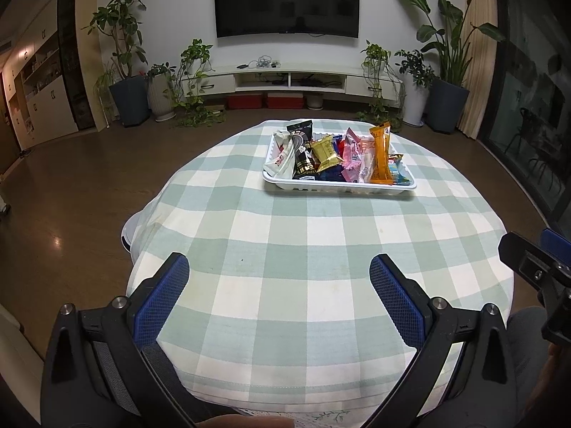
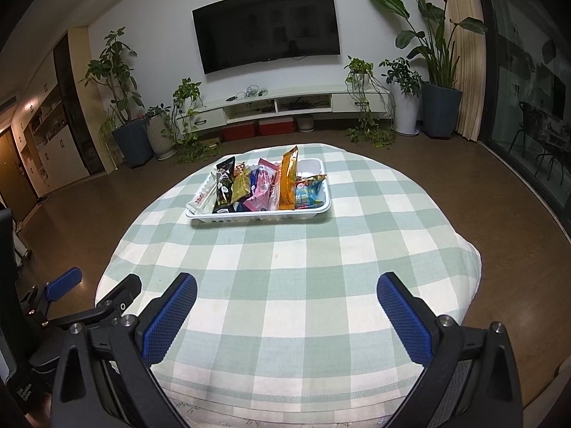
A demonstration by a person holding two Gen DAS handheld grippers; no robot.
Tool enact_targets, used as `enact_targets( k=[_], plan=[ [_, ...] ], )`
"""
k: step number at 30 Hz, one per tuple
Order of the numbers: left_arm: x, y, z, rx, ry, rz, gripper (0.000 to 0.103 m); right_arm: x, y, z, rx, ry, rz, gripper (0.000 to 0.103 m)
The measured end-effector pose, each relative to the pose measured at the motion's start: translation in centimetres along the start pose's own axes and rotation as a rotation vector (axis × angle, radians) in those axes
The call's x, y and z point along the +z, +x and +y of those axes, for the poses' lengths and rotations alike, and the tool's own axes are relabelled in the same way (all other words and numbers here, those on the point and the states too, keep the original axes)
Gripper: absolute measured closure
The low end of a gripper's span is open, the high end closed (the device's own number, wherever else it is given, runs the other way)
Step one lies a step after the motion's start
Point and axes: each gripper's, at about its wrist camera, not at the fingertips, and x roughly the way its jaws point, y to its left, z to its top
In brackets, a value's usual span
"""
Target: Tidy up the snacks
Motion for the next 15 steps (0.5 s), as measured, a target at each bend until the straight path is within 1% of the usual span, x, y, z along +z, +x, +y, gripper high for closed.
enact_targets(
  k=[15],
  plan=[
    [0.14, 0.23, 0.21, 0.001, 0.000, -0.003, 0.000, -0.38, 0.20, 0.47, -0.008, -0.014, 0.027, 0.000]
  ],
)
